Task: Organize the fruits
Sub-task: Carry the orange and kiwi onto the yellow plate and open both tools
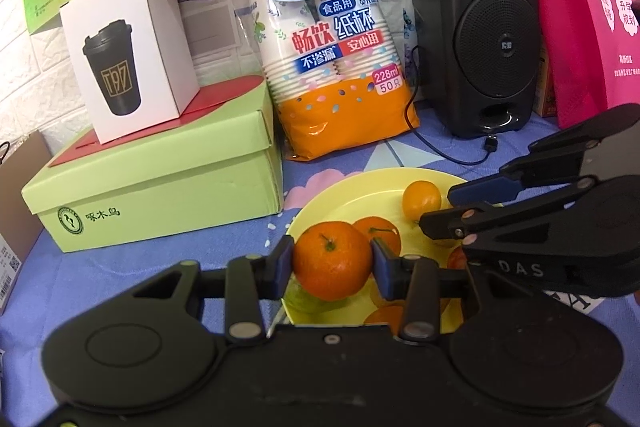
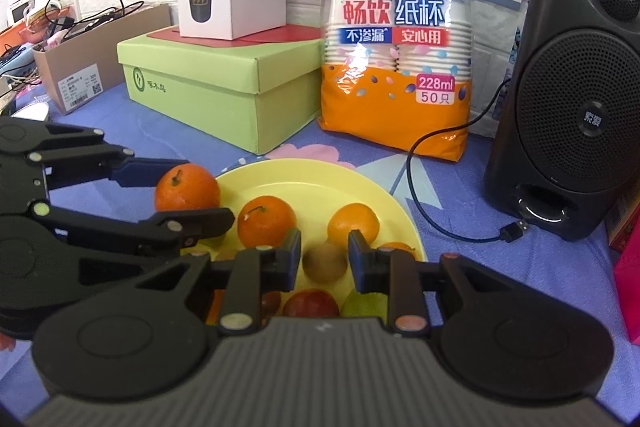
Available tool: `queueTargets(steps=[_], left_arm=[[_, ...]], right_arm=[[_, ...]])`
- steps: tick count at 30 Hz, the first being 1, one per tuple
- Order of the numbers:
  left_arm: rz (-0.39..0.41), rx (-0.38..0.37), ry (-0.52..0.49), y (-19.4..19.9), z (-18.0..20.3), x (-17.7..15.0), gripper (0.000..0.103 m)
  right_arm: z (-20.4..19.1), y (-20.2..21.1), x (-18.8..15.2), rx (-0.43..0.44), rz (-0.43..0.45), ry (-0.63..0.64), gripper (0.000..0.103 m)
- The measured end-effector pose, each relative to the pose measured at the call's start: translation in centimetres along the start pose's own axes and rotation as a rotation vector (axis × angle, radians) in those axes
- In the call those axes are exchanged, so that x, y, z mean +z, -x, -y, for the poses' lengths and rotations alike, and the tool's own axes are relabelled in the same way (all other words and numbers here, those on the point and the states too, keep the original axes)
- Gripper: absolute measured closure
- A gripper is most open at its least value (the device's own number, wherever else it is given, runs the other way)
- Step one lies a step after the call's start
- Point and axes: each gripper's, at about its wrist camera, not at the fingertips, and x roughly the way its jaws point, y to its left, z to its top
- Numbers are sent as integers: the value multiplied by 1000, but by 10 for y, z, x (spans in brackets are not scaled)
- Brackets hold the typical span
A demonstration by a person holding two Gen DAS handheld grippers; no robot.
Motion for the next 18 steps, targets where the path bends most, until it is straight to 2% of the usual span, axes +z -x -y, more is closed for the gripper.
queueTargets(steps=[6, 11, 18], left_arm=[[2, 6, -2, 4, 3, 0, 58], [20, 30, 11, 12, 2, 1, 41], [24, 21, 6, 22, 5, 3, 40]], right_arm=[[0, 4, 0, -1, 5, 3, 77], [3, 12, -2, -7, 14, -9, 77], [4, 22, -5, -13, 22, -13, 77]])
